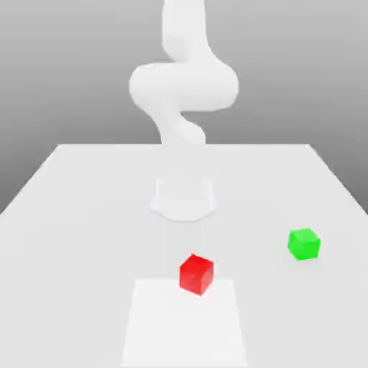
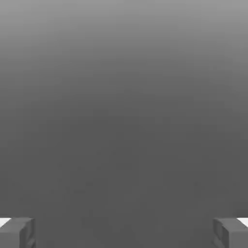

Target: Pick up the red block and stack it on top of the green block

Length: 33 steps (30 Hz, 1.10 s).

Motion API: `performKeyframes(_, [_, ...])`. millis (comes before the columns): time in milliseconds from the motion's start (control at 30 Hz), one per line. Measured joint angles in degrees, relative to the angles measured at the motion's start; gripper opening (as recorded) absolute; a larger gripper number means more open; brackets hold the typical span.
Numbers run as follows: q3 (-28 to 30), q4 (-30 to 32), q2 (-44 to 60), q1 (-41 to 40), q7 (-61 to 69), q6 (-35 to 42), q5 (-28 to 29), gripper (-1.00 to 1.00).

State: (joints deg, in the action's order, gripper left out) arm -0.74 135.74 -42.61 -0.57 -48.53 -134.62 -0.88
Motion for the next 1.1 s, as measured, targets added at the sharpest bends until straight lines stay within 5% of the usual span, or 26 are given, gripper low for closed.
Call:
performKeyframes(533, [-8.98, 31.50, 27.86, -3.76, -24.62, -23.47, -4.52, 0.00])
performKeyframes(667, [-9.20, 34.04, 41.11, -5.06, -31.68, -34.07, 0.17, 0.00])
performKeyframes(800, [-2.81, 33.09, 49.90, -0.23, -36.65, -41.50, 6.78, 0.00])
performKeyframes(833, [-1.46, 32.89, 51.42, 1.05, -37.00, -42.81, 7.21, -1.00])
performKeyframes(1100, [-2.11, 33.09, 50.16, 0.63, -36.51, -41.81, 6.53, -1.00])
